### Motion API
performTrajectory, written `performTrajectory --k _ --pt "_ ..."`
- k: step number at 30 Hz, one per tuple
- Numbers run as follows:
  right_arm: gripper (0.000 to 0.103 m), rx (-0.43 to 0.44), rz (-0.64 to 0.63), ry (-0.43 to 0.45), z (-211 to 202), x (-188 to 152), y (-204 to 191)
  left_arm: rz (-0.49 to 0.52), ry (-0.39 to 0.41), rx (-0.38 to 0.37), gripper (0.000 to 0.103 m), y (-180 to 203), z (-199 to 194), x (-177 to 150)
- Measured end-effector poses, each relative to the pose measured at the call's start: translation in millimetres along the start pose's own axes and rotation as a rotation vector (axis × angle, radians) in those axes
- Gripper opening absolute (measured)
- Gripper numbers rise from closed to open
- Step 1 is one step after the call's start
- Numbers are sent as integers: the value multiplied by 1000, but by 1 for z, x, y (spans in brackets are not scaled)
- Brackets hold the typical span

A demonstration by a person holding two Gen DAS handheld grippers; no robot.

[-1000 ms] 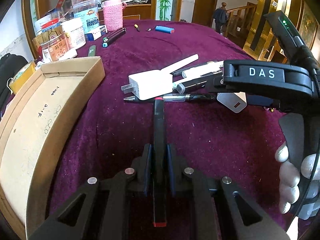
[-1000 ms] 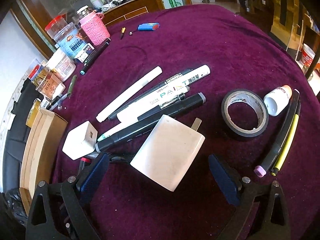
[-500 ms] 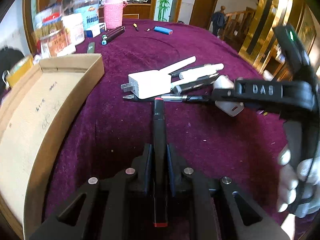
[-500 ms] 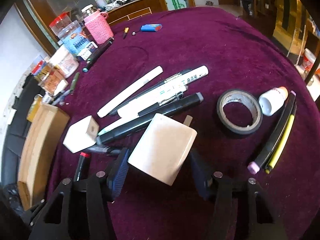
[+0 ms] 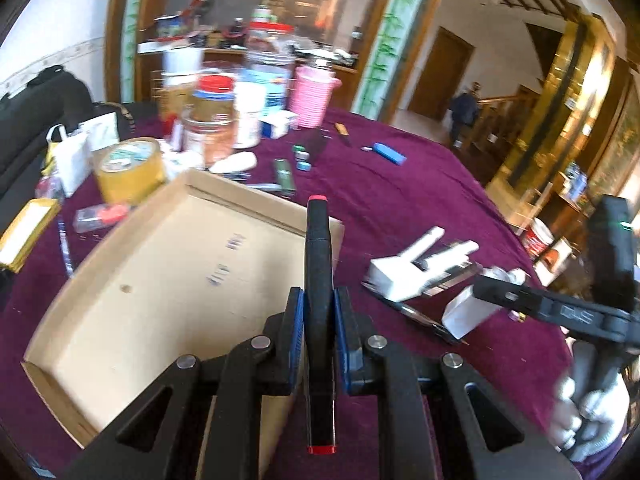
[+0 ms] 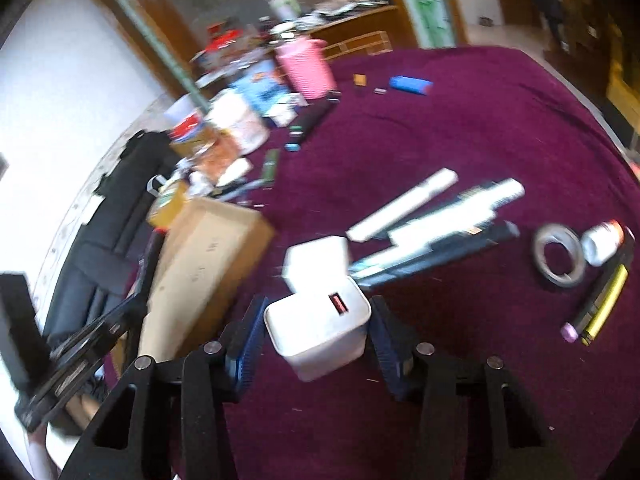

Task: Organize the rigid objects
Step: 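Release the marker into the box with the left tool while the right tool drops the charger there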

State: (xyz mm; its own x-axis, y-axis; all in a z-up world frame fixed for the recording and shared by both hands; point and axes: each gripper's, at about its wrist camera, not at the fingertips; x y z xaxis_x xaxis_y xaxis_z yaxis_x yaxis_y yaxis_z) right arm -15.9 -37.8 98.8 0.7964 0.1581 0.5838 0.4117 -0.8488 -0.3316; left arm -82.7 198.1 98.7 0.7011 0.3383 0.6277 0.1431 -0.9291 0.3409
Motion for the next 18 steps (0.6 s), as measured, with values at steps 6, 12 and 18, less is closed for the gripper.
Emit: performTrajectory --k 6,12,18 --pt "55 141 -44 -32 23 28 -46 -31 -27 53 14 -32 26 26" --pt "55 254 -70 -151 74 43 -88 -55 -81 55 14 -50 59 36" --pt "55 229 -16 -273 137 55 -90 -124 -108 -3 26 -67 74 37"
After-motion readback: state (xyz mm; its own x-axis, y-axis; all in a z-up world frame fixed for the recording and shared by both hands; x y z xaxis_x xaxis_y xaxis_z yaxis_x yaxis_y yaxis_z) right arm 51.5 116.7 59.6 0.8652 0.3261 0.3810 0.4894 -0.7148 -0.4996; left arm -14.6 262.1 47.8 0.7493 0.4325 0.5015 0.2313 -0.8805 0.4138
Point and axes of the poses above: each gripper's, at about its wrist camera, not at the fingertips, and z roughly the way its jaws point, y to its right, x to its top, and after that the axes turned 9 degrees about -z, right-handed
